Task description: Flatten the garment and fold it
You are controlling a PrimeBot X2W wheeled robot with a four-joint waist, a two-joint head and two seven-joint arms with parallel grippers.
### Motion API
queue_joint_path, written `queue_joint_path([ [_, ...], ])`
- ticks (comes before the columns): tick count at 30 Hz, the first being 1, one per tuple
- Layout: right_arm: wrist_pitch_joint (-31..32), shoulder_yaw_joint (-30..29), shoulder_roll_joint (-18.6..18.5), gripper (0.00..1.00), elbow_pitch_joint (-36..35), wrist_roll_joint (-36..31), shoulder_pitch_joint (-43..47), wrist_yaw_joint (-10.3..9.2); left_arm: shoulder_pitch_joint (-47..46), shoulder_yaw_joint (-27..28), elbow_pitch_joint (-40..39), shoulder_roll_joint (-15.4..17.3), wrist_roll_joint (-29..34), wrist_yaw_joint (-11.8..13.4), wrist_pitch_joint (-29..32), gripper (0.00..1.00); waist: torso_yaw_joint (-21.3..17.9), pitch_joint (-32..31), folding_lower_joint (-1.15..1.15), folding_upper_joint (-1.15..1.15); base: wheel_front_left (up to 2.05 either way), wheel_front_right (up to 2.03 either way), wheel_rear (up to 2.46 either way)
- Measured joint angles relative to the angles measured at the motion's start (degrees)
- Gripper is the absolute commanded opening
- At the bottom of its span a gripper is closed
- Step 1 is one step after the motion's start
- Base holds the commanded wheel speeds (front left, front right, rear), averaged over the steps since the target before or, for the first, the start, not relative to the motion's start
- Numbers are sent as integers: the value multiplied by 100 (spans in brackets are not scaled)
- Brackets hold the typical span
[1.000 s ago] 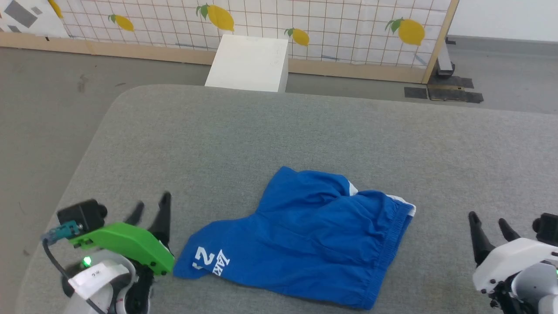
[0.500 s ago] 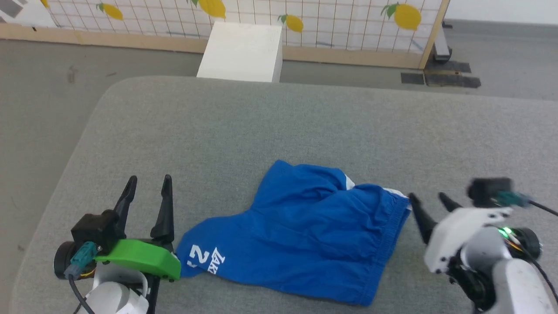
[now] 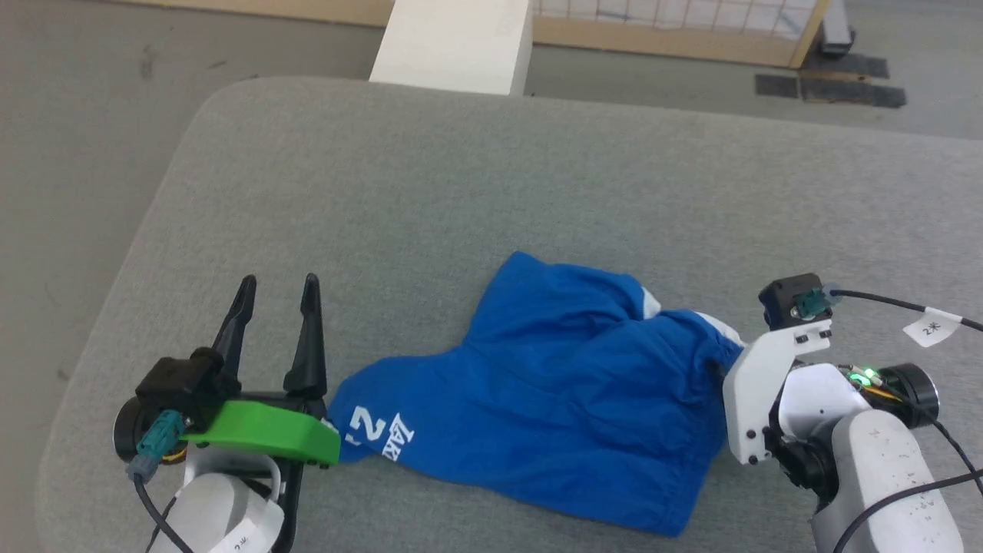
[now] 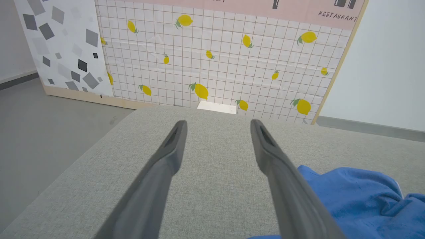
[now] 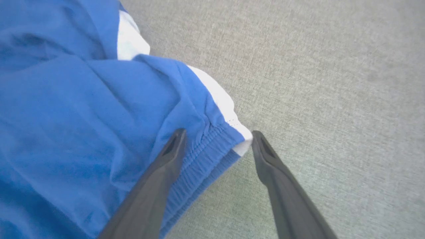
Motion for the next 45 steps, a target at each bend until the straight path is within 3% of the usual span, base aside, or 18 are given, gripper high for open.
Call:
queue_joint_path([
  [8, 93, -19, -1, 100, 300, -41, -2, 0, -41, 229, 8, -252, 170, -253, 0, 100, 188, 254, 0, 0, 0, 0, 0],
  [9, 104, -13, -2, 87, 300, -25, -12, 0, -43, 253, 9, -274, 183, -279, 0, 100, 199, 276, 0, 0, 0, 0, 0],
  [10, 104, -18, -7, 19, 299, -15, -30, 0, -46, 268, 24, -289, 183, -314, -2, 100, 203, 291, 0, 0, 0, 0, 0],
  [11, 99, -11, -8, 0, 297, 12, -53, 0, -45, 286, 43, -311, 187, -345, -3, 100, 203, 307, 0, 0, 0, 0, 0],
  [20, -232, -151, -107, 0, -20, 337, -98, 0, -53, 449, 140, -447, 385, -522, -4, 100, 72, 213, 0, 0, 0, 0, 0],
  [25, -353, -810, -287, 0, -756, 436, 34, 0, -49, 521, 212, -471, 403, -569, -4, 100, -48, 50, 0, 0, 0, 0, 0],
  [31, -120, -1900, -208, 0, -1168, 478, 1067, 0, -38, 531, 307, -519, 419, -621, -4, 100, -218, -111, 0, 0, 0, 0, 0],
  [38, 129, -1838, -14, 0, -961, 925, 1978, 0, -34, 533, 441, -527, 411, -626, -4, 100, -400, -185, 0, 0, 0, 0, 0],
  [39, 60, -1824, -16, 35, -957, 994, 1976, 0, -34, 532, 449, -527, 402, -626, -4, 100, -428, -193, 0, 0, 0, 0, 0],
  [40, -33, -1788, -16, 100, -954, 1047, 1976, 0, -31, 534, 464, -524, 399, -626, -3, 100, -455, -203, 0, 0, 0, 0, 0],
  [45, -776, -1874, 5, 100, -1009, 1597, 1825, 0, -16, 524, 506, -516, 368, -624, 40, 100, -569, -279, 0, 0, 0, 0, 0],
])
